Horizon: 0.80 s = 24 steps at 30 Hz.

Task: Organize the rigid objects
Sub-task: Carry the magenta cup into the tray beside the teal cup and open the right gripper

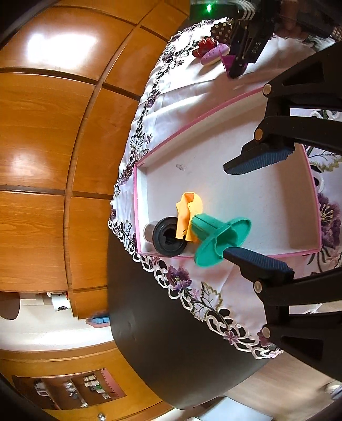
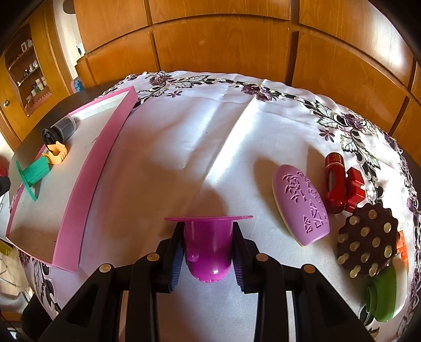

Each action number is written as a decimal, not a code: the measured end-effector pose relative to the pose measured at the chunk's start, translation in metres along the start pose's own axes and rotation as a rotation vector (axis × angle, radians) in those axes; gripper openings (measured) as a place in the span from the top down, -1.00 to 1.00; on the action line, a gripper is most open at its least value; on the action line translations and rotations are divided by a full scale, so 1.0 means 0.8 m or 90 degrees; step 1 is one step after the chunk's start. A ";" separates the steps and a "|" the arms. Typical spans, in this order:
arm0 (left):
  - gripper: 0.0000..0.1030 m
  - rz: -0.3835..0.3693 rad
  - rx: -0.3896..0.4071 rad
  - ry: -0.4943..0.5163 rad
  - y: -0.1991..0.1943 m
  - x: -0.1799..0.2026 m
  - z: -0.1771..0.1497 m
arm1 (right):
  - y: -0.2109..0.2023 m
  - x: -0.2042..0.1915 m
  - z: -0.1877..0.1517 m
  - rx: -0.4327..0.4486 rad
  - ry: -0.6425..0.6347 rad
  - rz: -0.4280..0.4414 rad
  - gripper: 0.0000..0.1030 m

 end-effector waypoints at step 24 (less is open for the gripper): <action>-0.14 0.028 0.014 -0.044 -0.015 -0.026 -0.003 | -0.056 -0.079 0.055 0.061 -0.032 0.057 0.38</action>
Point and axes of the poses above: each gripper's, at about its wrist camera, not at the fingertips, and y roughly the way its jaws point, x to its right, z to its top, the point moved 1 cm from there along y, roughly the way its jaws point, and after that the axes turned 4 degrees about -z, right-handed, at the moved point
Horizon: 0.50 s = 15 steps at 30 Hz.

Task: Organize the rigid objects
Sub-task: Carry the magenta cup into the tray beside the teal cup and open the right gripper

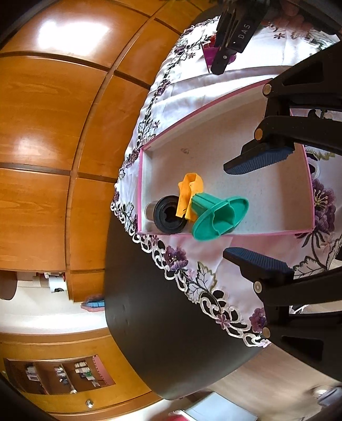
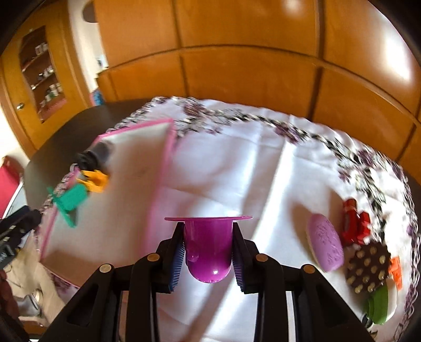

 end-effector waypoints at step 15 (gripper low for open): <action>-0.14 0.017 0.009 -0.025 -0.002 -0.017 0.008 | 0.024 -0.110 0.007 -0.030 -0.099 0.081 0.38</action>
Point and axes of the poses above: each gripper's, at about its wrist camera, not at the fingertips, and y roughly the way its jaws point, x to its right, z to its top, the point moved 1 cm from there along y, roughly the way its jaws point, and after that the axes turned 4 degrees about -z, right-handed, at the moved point
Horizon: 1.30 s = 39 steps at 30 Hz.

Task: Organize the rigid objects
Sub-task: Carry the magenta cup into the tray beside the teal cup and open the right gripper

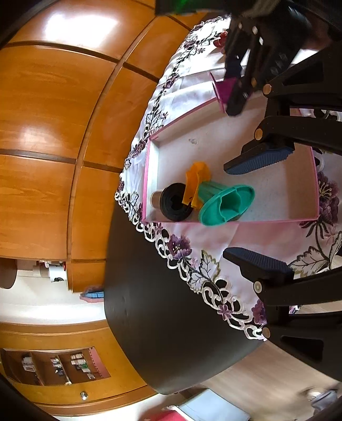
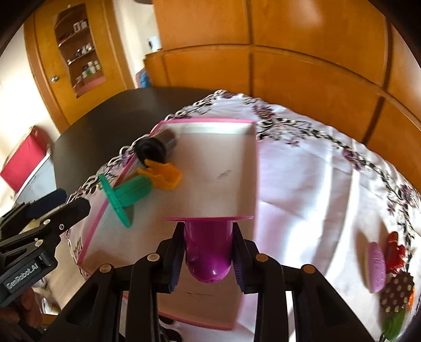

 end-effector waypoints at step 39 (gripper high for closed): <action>-0.15 0.034 -0.002 -0.039 0.011 -0.031 0.006 | 0.048 -0.059 -0.014 -0.051 -0.017 0.036 0.21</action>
Point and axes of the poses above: each gripper's, at about its wrist camera, not at the fingertips, and y roughly the way its jaws point, x to its right, z to its top, the point moved 1 cm from there along y, roughly the way its jaws point, and after that the axes turned 4 degrees about -z, right-handed, at the moved point
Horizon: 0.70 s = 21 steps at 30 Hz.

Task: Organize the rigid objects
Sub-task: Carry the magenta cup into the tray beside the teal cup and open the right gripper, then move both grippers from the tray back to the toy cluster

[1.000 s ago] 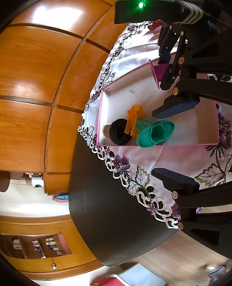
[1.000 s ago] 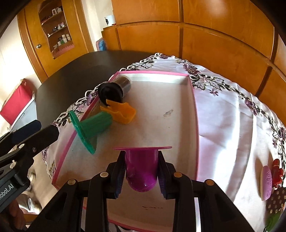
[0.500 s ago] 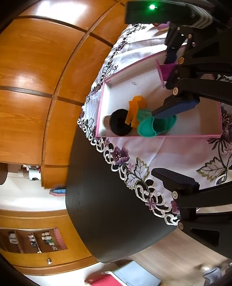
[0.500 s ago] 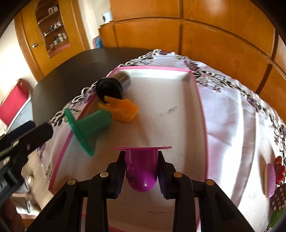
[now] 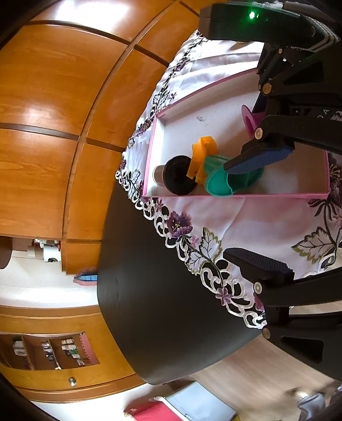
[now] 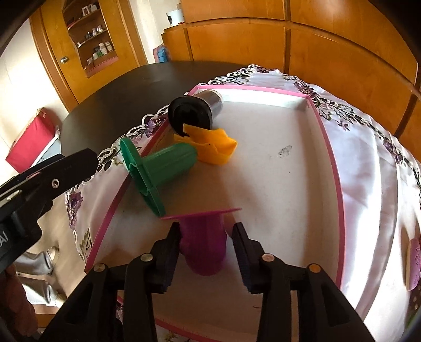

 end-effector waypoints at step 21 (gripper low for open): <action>-0.21 -0.026 0.017 0.051 -0.014 0.028 -0.005 | -0.081 0.052 -0.022 0.111 0.064 -0.026 -0.18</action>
Point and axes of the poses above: each gripper's, at about its wrist camera, not at the fingertips, and y roughly the way its jaws point, x to its right, z to its top, the point moved 1 cm from there along y, roughly the way its jaws point, and after that the axes turned 4 degrees about -z, right-handed, at the moved point
